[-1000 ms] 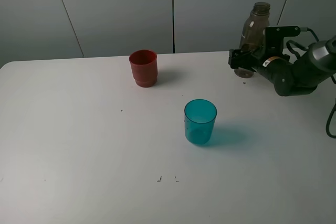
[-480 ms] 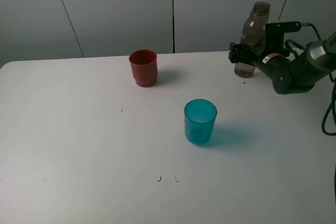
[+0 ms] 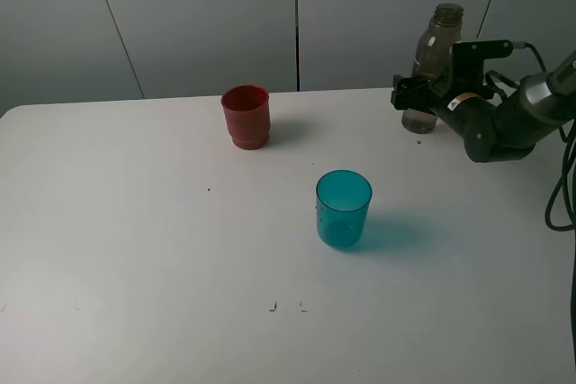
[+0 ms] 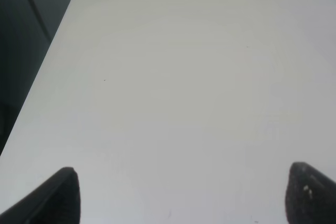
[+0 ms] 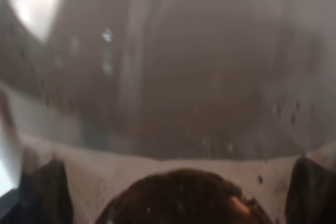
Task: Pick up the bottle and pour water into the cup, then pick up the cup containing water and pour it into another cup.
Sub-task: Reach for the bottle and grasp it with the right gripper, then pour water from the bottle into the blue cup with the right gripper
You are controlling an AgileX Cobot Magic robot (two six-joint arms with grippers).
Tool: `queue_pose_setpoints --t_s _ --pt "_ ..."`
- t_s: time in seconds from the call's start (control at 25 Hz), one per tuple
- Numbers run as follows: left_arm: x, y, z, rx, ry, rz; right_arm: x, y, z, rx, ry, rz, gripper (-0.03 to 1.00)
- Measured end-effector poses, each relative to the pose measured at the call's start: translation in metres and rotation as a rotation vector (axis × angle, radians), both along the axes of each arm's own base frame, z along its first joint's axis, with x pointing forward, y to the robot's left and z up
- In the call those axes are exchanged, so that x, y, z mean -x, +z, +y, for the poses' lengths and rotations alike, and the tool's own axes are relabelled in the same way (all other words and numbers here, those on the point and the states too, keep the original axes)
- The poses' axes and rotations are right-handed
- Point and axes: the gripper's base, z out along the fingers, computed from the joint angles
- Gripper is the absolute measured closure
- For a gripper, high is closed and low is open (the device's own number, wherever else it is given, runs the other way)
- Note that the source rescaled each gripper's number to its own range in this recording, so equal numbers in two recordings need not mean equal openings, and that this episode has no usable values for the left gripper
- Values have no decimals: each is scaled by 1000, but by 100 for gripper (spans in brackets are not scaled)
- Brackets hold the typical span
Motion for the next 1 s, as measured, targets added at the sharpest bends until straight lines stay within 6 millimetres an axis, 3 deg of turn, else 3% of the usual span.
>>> queue_pose_setpoints --t_s 0.32,0.36,0.4,0.44,0.48,0.52,1.0 --pt "0 0 0 0 0 0 -1 3 0 -7 -1 -40 -3" --pt "0 0 0 0 0 0 -1 3 0 -7 -1 -42 3" --pt "0 0 0 0 0 0 -1 2 0 -7 -1 -42 24" --pt "0 0 0 0 0 0 -1 3 0 -7 -1 -45 53" --pt "0 0 0 0 0 0 -1 3 0 -5 0 -47 97" --pt "0 0 0 0 0 0 -1 3 0 -3 7 -49 90" --pt "0 0 0 0 0 0 0 3 2 4 35 -48 90"
